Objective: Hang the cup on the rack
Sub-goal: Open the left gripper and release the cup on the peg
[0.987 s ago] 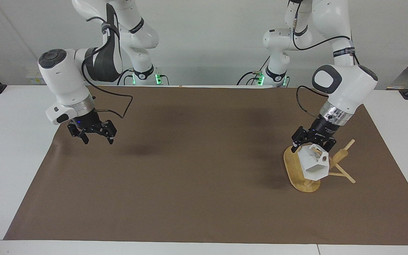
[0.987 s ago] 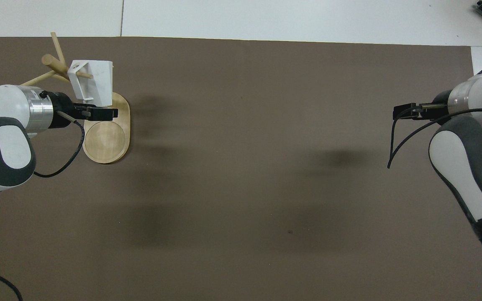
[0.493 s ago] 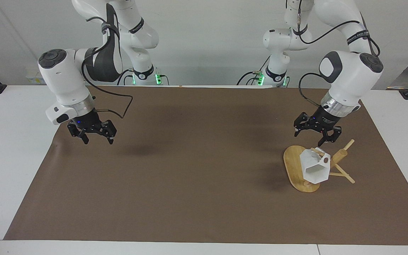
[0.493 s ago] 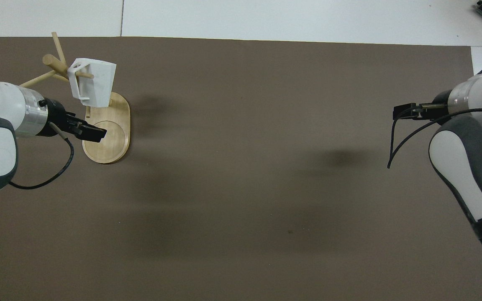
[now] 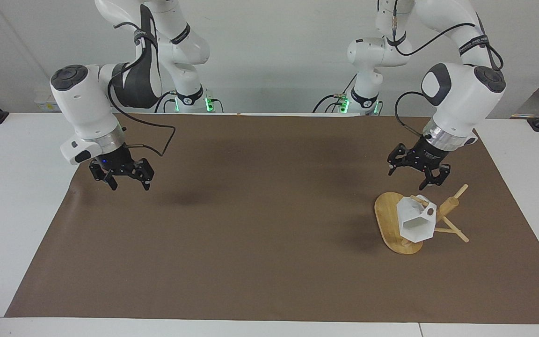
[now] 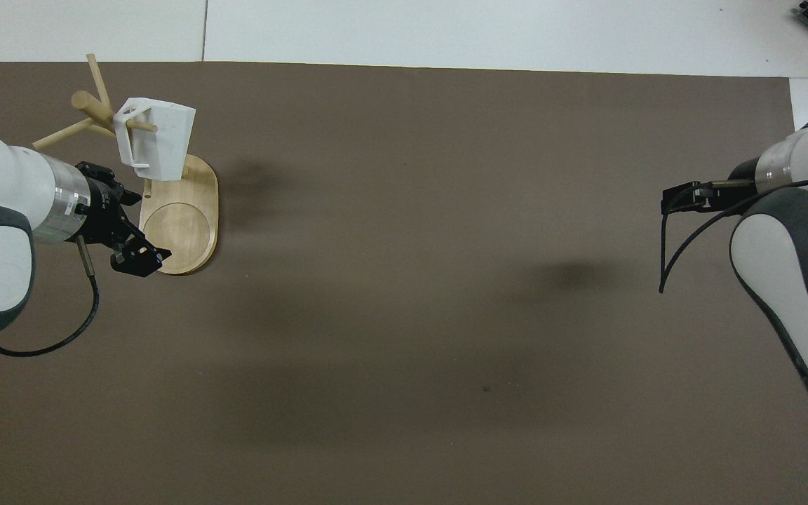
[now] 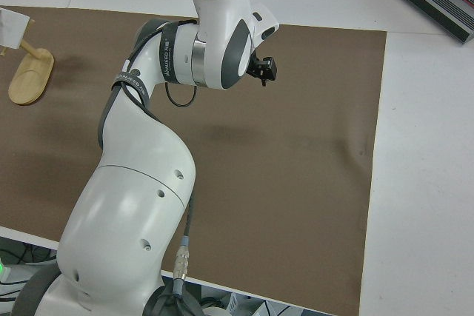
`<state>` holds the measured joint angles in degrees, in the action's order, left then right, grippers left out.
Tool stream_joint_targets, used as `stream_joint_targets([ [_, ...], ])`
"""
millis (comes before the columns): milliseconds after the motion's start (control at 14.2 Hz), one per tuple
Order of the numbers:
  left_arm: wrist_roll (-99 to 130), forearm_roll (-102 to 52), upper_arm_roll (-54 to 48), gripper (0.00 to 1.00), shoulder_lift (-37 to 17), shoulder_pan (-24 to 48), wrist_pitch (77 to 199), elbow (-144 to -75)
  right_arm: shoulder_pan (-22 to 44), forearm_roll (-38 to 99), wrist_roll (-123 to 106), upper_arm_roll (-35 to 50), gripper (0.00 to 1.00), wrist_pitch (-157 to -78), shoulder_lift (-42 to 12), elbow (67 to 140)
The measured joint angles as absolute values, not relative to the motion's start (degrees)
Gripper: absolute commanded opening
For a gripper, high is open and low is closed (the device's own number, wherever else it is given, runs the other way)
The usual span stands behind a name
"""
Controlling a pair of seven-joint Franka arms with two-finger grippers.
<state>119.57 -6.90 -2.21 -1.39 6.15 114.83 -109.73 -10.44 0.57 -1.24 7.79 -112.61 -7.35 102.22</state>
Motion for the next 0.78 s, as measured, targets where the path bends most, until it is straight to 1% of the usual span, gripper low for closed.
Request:
stream_joint_targets([
  [282, 100.18, -6.71, -2.08, 1.00, -1.39, 6.27, 113.47, -109.74, -10.45, -1.51, -1.24, 7.75, 1.00, -107.06, -7.05, 98.15],
  [493, 84.98, -6.64, -1.64, 1.00, -0.88, 6.18, 112.01, -109.74, -10.45, -3.39, -1.43, 7.78, 1.00, -106.72, -6.97, 97.71],
  [775, 66.11, -6.60, -1.29, 1.00, 1.46, 5.49, 109.34, -109.74, -10.44, -3.53, -1.55, 7.85, 1.00, -106.72, -6.97, 97.71],
])
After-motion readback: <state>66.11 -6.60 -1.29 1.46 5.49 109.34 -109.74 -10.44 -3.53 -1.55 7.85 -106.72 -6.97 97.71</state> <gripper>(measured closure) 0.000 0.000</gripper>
